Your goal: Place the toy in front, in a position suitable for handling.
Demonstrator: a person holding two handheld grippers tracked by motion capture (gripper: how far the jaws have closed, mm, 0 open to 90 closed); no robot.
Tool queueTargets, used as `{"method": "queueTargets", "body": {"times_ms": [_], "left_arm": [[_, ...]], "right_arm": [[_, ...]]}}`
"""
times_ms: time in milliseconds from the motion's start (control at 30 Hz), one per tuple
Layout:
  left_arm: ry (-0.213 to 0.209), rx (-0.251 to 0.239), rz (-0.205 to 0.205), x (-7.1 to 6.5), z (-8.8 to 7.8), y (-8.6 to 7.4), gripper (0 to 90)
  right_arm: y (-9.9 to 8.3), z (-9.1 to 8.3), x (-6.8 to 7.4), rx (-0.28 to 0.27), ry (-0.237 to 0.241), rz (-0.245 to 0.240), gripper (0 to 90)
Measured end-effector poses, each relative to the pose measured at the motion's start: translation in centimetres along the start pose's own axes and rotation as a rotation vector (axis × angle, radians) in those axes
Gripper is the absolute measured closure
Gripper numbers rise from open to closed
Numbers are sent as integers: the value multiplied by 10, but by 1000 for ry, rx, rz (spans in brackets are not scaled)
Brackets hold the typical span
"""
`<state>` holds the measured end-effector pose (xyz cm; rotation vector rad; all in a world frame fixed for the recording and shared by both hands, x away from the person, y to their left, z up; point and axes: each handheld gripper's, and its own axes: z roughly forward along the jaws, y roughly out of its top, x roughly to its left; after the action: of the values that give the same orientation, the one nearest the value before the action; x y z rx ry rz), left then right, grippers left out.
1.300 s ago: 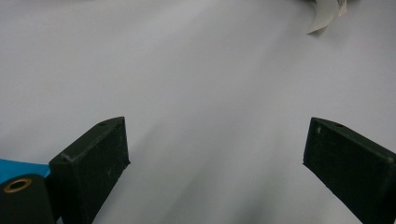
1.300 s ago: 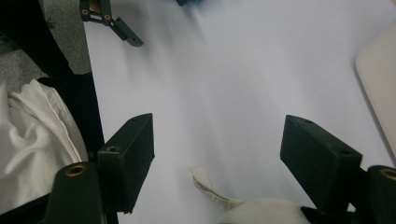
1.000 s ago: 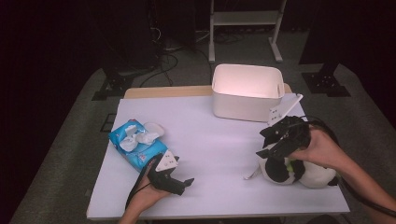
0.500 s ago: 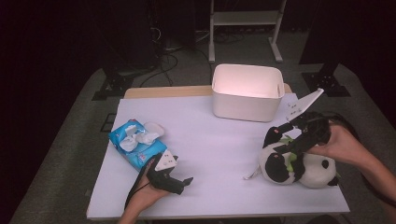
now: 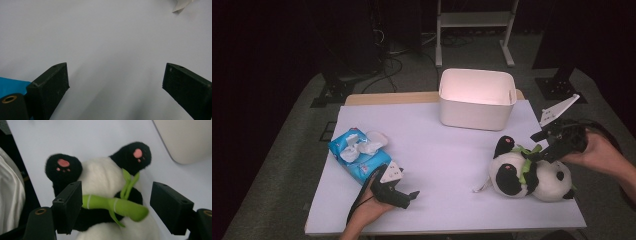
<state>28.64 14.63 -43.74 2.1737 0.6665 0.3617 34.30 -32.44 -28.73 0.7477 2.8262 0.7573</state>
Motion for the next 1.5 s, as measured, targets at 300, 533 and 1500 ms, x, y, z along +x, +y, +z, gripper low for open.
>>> {"method": "queueTargets", "body": {"times_ms": [300, 533, 1500], "left_arm": [[3, -1, 1, 1, 0, 0, 56], [0, 6, 3, 0, 0, 0, 56], [1, 7, 3, 1, 1, -1, 56]], "right_arm": [[-19, 5, -12, 33, -1, 57, 318], [-25, 10, -10, 42, 4, 37, 498], [22, -5, 24, -63, -22, -140, 780]]}}
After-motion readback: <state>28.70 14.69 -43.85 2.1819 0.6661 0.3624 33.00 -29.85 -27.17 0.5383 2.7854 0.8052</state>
